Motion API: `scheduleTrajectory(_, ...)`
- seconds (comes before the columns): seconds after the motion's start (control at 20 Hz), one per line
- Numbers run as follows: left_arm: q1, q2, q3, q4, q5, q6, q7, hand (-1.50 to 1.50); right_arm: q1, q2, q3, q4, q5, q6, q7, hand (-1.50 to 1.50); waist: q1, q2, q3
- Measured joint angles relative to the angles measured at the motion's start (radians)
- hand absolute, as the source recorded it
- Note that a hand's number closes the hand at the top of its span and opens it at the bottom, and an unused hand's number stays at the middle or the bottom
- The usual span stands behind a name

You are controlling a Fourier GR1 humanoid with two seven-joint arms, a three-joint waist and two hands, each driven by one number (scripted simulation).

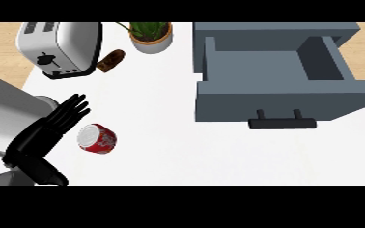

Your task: Pick up the can, place it into the drawer and close the drawer

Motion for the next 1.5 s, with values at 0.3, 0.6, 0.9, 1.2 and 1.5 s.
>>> scheduleTrajectory(0.3,-0.060,0.018,0.014,0.216,-0.142,-0.008,-0.189,-1.50,-0.003,0.017,-0.021,-0.017,-0.006,0.023,0.014,-1.50,-0.002,0.001,0.000)
scheduleTrajectory(0.6,-0.120,0.046,-0.001,0.430,-0.260,0.008,-0.357,-1.50,0.014,0.034,-0.055,-0.038,-0.031,0.057,0.022,-1.50,-0.005,0.001,-0.001)
scheduleTrajectory(0.9,-0.190,0.070,-0.019,0.639,-0.337,0.051,-0.468,-1.50,0.010,0.043,-0.076,-0.048,-0.049,0.066,0.048,-1.50,-0.007,0.002,-0.001)
scheduleTrajectory(1.2,-0.248,0.059,-0.046,0.774,-0.379,0.084,-0.532,-1.50,-0.020,0.025,-0.090,-0.037,-0.061,0.072,0.070,-1.50,-0.007,0.002,-0.001)
scheduleTrajectory(1.5,-0.295,0.039,-0.053,0.864,-0.380,0.096,-0.552,-1.50,-0.014,0.026,-0.104,-0.071,-0.091,0.069,0.110,-1.50,-0.010,0.003,-0.001)
